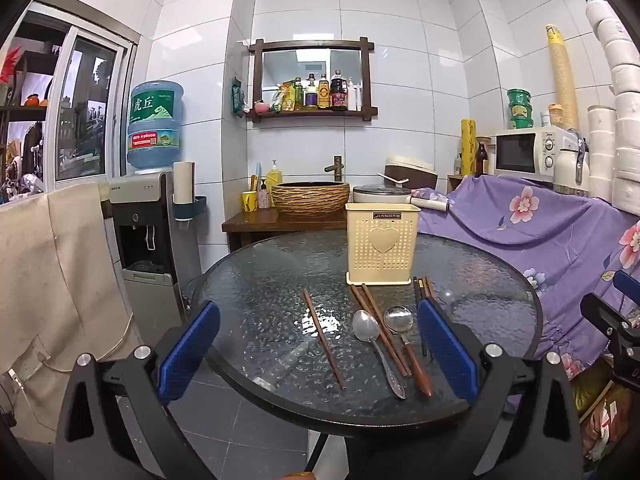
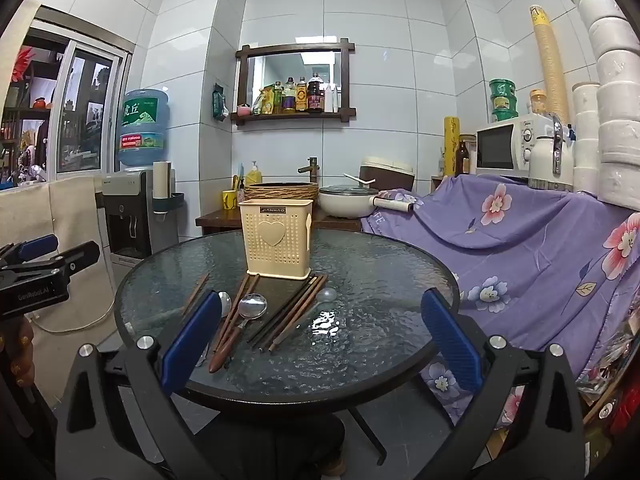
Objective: Organize utensils
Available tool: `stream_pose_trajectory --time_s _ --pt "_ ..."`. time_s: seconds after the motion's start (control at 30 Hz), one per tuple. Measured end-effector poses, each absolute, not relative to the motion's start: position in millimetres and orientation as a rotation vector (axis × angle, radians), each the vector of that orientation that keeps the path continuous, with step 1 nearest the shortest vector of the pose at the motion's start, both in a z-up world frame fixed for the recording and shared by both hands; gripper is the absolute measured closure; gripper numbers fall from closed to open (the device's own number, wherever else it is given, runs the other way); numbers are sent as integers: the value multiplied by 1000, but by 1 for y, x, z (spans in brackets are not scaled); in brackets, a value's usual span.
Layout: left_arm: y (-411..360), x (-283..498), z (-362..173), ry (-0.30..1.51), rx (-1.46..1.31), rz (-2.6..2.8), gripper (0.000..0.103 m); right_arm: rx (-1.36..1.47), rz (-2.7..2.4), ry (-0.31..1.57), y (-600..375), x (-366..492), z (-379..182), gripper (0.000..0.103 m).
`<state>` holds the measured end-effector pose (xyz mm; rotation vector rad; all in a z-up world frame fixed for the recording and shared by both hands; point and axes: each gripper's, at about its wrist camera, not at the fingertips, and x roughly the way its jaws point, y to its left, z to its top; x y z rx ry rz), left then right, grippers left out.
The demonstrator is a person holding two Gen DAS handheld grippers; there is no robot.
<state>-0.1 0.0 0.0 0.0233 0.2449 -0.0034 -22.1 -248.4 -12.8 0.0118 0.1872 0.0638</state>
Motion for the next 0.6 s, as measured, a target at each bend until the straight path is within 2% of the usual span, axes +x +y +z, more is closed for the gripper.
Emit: stream_pose_trajectory --time_s 0.6 --pt "2 -1 -1 255 19 -6 6 7 62 197 -247 -21 -15 5"
